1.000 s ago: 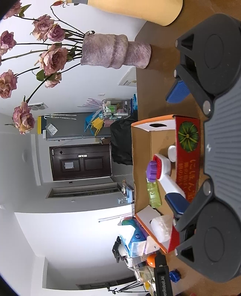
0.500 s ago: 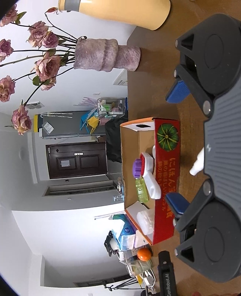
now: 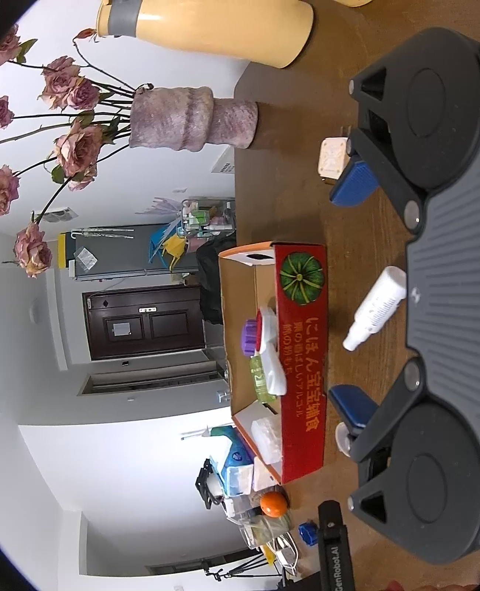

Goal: Organize rigid objects
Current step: 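Grasp the white tape roll with left tool while right tool grasps the white spray bottle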

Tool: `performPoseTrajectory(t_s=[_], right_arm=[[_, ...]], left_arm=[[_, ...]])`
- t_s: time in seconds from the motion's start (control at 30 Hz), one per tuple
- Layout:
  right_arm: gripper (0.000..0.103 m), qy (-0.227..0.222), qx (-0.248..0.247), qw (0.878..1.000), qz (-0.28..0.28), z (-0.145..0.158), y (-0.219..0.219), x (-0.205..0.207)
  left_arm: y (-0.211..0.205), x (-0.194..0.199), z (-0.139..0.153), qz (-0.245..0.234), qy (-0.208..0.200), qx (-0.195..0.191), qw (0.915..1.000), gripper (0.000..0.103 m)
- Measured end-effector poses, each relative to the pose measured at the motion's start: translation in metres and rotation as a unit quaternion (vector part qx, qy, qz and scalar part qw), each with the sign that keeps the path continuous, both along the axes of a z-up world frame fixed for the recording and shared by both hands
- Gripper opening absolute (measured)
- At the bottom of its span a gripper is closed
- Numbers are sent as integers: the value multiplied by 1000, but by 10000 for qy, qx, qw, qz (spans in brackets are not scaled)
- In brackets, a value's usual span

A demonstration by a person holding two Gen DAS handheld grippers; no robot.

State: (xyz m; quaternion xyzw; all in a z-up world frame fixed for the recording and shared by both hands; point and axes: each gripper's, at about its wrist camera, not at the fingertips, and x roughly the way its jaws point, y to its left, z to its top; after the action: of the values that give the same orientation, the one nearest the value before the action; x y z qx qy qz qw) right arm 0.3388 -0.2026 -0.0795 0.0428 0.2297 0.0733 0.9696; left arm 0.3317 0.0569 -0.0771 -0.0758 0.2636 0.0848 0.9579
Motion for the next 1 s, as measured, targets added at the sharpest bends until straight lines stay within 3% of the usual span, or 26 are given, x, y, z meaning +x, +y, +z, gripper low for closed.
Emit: performPoseTrajectory(t_s=[0.37,0.63,1.0], right_arm=[[103,73,7,10000,-57,-10,0,-4],[103,388,2,9992,-25,-25,2,14],[97,852,-578,9946,112,-50,29,49]], left_arm=[[5,-1,-5,-245,89,-158,9995,103],[12,10,-9,-331,262,-366,9984,103],[21,17,-12,-200,404,-511,9977,103]])
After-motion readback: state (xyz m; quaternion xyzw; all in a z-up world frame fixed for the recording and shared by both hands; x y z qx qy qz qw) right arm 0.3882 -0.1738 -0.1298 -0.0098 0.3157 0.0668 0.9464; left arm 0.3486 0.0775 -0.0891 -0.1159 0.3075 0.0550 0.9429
